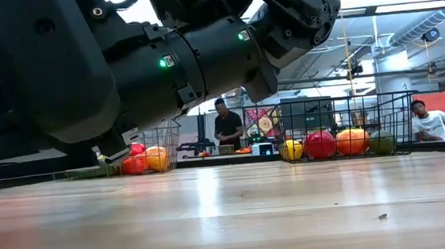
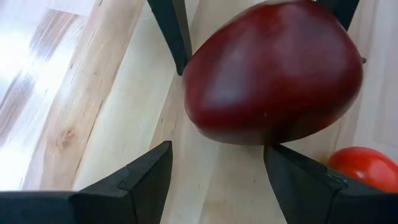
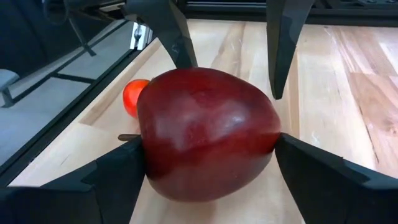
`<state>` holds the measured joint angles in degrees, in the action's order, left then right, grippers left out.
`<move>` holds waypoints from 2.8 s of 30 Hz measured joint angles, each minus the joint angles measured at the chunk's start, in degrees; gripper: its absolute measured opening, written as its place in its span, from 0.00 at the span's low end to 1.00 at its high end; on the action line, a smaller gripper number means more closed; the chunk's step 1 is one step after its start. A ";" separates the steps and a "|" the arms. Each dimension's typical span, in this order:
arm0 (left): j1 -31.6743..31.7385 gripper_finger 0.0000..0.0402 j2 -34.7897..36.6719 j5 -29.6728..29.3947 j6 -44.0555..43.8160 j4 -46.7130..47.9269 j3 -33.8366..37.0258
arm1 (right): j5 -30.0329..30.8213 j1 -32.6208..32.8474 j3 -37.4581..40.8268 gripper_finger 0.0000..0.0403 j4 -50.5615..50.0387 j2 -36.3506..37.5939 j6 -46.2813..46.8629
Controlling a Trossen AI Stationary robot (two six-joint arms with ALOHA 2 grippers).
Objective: Sort produce into baskets
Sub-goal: Put the apple into the black wire basket
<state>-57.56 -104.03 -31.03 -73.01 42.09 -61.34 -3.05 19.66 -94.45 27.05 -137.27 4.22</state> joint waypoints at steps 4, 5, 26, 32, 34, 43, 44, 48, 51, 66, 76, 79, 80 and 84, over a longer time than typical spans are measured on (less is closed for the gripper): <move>0.00 0.59 0.00 0.05 -0.02 -0.10 0.00 | -0.08 -0.08 0.00 0.77 -0.12 0.00 -0.20; 0.00 0.59 0.00 0.11 -0.09 -0.09 0.00 | -0.11 -0.16 0.00 0.75 -0.14 0.00 -0.21; -0.08 0.59 0.02 -0.20 -0.52 8.94 -4.03 | 0.11 -0.89 0.07 0.61 -5.53 1.73 -1.19; -0.02 0.58 0.00 -1.14 -0.52 9.01 -3.69 | 4.47 -0.78 0.07 0.78 -5.27 1.84 -2.48; -0.04 0.58 -0.02 -1.92 -0.48 8.76 -3.69 | 4.63 -0.75 0.07 0.84 -4.96 1.84 -3.91; 0.20 0.58 -0.07 -2.43 0.45 7.96 -3.65 | 1.39 -1.18 0.07 0.90 -1.20 1.66 -9.27; 0.25 0.58 -0.07 -2.45 0.56 7.95 -3.65 | 0.84 -1.23 0.07 0.90 -0.92 1.63 -9.71; 0.46 0.58 -0.09 -3.44 0.93 7.28 -3.63 | -0.17 -1.34 0.04 0.90 -0.11 1.60 -11.28; 0.44 0.58 -0.09 -5.18 2.47 5.70 -3.54 | -0.46 -1.33 -0.22 0.90 -0.23 1.60 -11.04; 0.60 0.58 -0.09 -6.16 0.88 5.10 -3.54 | -0.62 -2.31 -0.22 0.90 -2.27 1.44 -8.32; 0.83 0.58 -0.07 -8.02 0.26 5.58 -3.67 | -0.44 -2.81 -0.22 0.90 -4.30 1.25 -8.07; 0.83 0.58 -0.07 -7.33 -0.67 6.11 -3.67 | -0.44 -3.04 -0.22 0.90 -4.22 1.25 -7.92; 0.83 0.58 -0.07 -7.24 -1.42 6.52 -3.67 | -0.43 -3.08 -0.22 0.90 -4.21 1.25 -7.85; 0.81 0.58 -0.07 -6.16 -3.51 8.45 -3.67 | -0.28 -3.28 -0.22 0.90 -4.02 1.27 -7.63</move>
<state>-56.75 -104.09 -37.18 -76.52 50.54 -65.01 -3.33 16.38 -94.67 23.03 -136.00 -3.41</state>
